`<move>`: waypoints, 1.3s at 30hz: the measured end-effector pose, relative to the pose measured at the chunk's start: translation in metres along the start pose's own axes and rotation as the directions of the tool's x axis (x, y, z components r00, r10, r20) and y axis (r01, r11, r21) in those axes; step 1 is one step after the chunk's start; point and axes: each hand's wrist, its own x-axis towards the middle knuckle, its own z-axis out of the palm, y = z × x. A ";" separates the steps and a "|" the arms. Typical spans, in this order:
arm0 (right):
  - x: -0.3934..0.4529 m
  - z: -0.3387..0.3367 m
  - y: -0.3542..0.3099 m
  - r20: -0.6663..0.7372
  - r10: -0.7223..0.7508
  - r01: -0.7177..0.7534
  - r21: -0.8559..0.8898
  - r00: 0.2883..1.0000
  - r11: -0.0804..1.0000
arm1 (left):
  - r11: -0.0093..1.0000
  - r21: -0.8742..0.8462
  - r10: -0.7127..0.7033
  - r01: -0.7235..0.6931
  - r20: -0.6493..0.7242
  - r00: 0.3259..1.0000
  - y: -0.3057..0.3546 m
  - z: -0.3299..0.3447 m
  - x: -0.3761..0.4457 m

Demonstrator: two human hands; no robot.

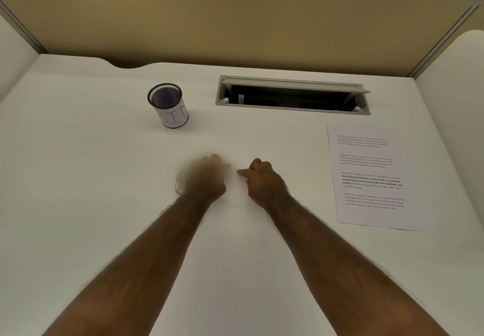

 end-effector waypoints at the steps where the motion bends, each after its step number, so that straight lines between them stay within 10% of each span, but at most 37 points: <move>1: -0.001 0.000 -0.001 -0.001 -0.013 0.013 -0.022 1.000 1.000 | 1.000 0.005 0.006 -0.006 0.009 1.000 0.001 0.000 -0.001; 14: -0.046 0.007 -0.003 0.053 -0.188 0.195 -0.229 0.981 0.954 | 0.994 0.059 0.092 -0.093 0.015 0.996 0.015 0.005 -0.043; 39: -0.035 -0.008 -0.056 0.133 0.062 -0.024 -0.270 0.989 0.963 | 0.986 0.143 0.089 -0.081 -0.047 0.995 0.025 0.012 -0.059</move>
